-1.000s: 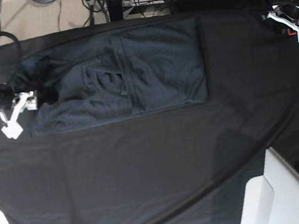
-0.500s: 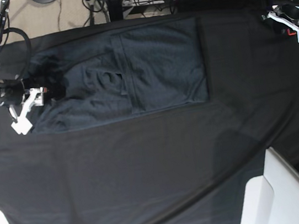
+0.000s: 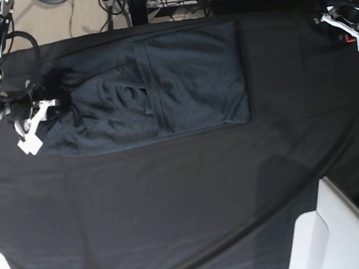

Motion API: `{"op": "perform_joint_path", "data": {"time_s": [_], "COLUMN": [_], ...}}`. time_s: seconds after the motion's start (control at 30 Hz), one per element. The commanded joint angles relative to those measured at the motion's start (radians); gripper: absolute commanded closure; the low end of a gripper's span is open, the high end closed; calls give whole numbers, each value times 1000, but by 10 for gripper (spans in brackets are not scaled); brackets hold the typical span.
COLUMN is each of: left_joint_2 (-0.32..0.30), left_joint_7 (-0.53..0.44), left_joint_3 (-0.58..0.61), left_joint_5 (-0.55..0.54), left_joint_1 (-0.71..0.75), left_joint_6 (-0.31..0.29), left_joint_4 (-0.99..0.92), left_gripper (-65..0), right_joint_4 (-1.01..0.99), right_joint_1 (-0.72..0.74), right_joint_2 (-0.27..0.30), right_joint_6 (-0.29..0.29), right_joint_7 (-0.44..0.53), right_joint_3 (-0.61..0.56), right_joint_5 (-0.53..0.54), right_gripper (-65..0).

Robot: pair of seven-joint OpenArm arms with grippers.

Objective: Fold the T-shirt properly
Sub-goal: 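Move the right gripper to the shirt's outer end and grasp it, then fold the grasped end with the right gripper over onto the stack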

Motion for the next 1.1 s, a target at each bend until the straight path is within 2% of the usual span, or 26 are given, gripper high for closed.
{"op": "perform_joint_path", "data": {"time_s": [0.0, 0.23, 0.47, 0.67, 0.77, 0.97, 1.07], "left_joint_2": [-19, -19, -19, -19, -18, -16, -7], "left_joint_7": [-20, -20, -20, -20, -20, -20, -20], "left_joint_3": [-4, -4, -4, -4, -4, -4, -4], "left_joint_5": [-12, -12, -12, -12, -12, -12, -12], "left_joint_1": [0, -2, -2, -2, -2, -3, -3], "left_joint_6": [-5, -5, -5, -5, -5, -5, -5], "left_joint_4": [14, 14, 14, 15, 15, 17, 23], "left_gripper": [0, 0, 0, 0, 0, 0, 0], "right_joint_4": [18, 167, 411, 574, 583, 560, 498], "right_joint_1": [25, 12, -58, -81, -55, 29, 86], "right_joint_2": [10, -10, -50, -65, -67, -65, -82], "right_joint_6": [6, 6, -268, -610, -753, -986, -1055], "right_joint_7": [4, -44, -58, -47, -45, 19, 47], "right_joint_3": [2, -20, -225, -526, -658, -914, -1011], "right_joint_5": [16, 14, 20, 17, 16, 16, 19], "right_gripper": [-8, -6, -6, -6, -6, -6, -6]}}
